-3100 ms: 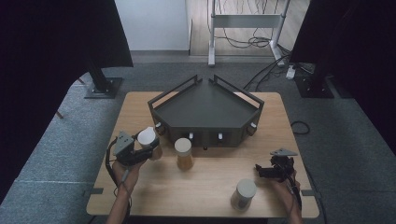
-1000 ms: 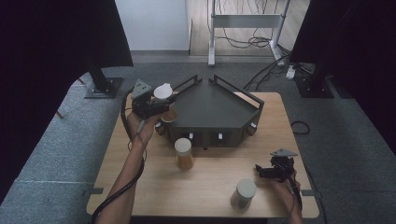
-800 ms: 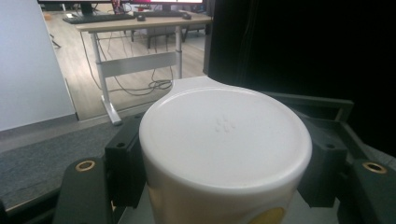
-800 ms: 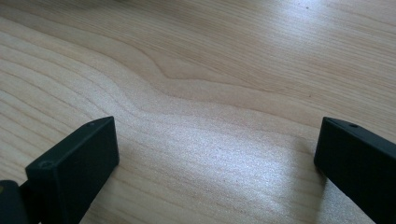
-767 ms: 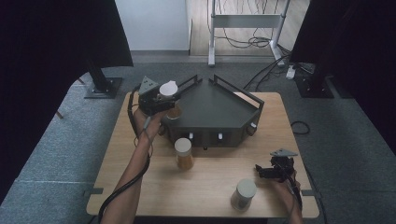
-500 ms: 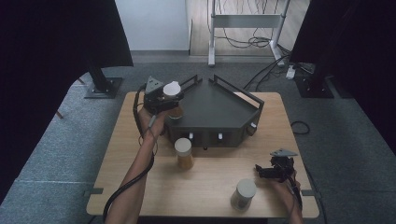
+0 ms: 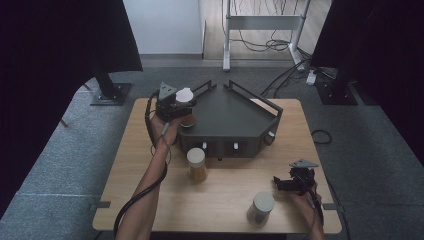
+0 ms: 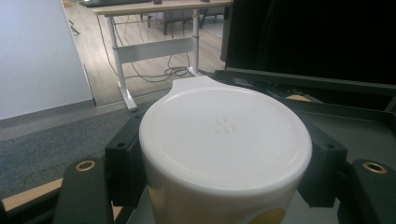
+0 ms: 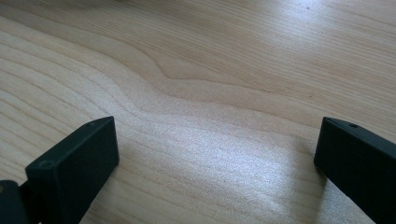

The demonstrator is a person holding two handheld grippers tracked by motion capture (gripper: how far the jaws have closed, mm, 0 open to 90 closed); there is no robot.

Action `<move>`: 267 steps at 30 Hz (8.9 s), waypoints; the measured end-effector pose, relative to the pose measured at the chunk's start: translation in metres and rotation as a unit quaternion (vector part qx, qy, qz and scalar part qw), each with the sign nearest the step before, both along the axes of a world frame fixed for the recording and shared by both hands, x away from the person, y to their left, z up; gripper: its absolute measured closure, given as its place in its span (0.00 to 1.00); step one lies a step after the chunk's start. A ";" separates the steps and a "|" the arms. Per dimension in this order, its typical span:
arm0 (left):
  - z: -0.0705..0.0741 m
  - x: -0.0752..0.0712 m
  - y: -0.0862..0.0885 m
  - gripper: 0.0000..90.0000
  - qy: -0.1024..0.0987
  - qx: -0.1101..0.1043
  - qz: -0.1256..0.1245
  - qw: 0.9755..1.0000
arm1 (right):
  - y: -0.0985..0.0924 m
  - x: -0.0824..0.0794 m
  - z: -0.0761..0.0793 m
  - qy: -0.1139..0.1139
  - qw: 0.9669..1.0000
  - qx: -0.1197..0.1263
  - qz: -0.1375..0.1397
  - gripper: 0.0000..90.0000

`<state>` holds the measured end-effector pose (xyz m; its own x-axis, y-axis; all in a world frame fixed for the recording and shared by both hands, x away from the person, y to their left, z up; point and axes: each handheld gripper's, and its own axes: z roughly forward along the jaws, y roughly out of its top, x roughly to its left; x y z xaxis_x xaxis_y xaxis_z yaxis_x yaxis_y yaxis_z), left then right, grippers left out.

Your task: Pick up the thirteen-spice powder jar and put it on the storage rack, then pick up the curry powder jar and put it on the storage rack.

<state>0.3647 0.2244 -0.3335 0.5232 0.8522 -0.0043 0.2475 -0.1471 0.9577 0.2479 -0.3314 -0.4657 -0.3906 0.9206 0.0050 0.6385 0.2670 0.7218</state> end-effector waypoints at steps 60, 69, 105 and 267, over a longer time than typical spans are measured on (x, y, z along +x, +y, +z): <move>0.003 -0.010 0.020 0.09 -0.021 -0.014 -0.007 1.000 | 0.000 0.000 0.000 0.000 1.000 0.000 0.000 0.00; 0.006 -0.022 0.034 0.09 -0.022 -0.018 -0.017 0.999 | 0.000 0.000 0.000 0.000 1.000 0.000 0.000 0.00; -0.018 -0.121 0.104 0.09 -0.013 0.018 -0.047 0.999 | 0.001 0.000 0.000 0.000 1.000 -0.001 -0.001 0.00; -0.131 -0.115 0.070 0.09 0.180 0.132 -0.010 0.975 | -0.006 -0.015 0.031 -0.024 0.999 0.042 0.024 0.05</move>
<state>0.2498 0.2944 -0.4644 0.5443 0.8384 0.0270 0.5552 -0.3842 0.7377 0.2333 -0.3371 -0.4349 -0.4364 0.8976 0.0617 0.5900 0.2337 0.7728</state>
